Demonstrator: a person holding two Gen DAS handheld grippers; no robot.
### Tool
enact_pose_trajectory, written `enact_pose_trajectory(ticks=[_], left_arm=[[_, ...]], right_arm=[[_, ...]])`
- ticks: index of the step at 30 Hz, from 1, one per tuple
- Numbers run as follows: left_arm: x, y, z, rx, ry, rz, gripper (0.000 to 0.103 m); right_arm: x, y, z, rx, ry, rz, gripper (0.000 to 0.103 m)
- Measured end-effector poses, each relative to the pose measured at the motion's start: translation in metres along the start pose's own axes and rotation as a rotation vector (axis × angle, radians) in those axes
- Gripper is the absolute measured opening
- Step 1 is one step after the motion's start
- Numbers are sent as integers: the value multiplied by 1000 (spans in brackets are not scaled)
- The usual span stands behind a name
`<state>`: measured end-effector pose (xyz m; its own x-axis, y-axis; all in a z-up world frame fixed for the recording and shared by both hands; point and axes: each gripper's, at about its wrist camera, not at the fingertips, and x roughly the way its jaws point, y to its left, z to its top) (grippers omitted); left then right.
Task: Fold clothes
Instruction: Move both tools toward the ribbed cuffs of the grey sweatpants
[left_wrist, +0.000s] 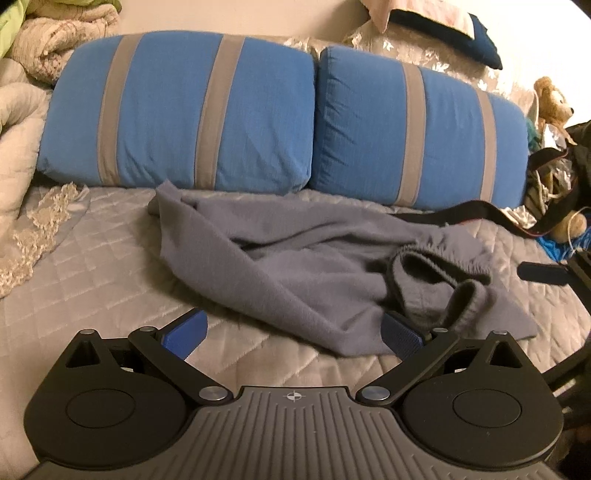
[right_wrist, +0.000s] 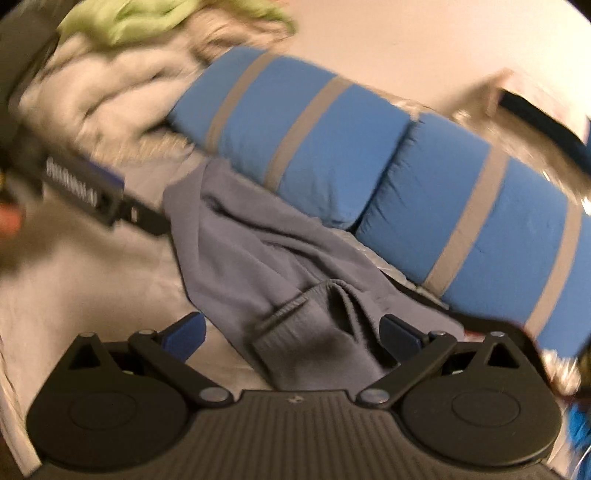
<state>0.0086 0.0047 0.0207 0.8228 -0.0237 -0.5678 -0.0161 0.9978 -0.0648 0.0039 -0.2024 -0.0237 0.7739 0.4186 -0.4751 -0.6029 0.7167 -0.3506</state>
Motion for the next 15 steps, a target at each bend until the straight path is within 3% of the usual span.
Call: enact_pose_trajectory(ticks=[3, 7, 15], left_arm=[[0, 1, 1, -11, 4, -4, 102], [1, 2, 2, -15, 5, -6, 102], [2, 2, 3, -22, 17, -23, 102]], right_arm=[[11, -11, 7, -114, 65, 62, 98], [23, -23, 22, -223, 152, 214, 94], [51, -37, 46, -344, 336, 442, 89]])
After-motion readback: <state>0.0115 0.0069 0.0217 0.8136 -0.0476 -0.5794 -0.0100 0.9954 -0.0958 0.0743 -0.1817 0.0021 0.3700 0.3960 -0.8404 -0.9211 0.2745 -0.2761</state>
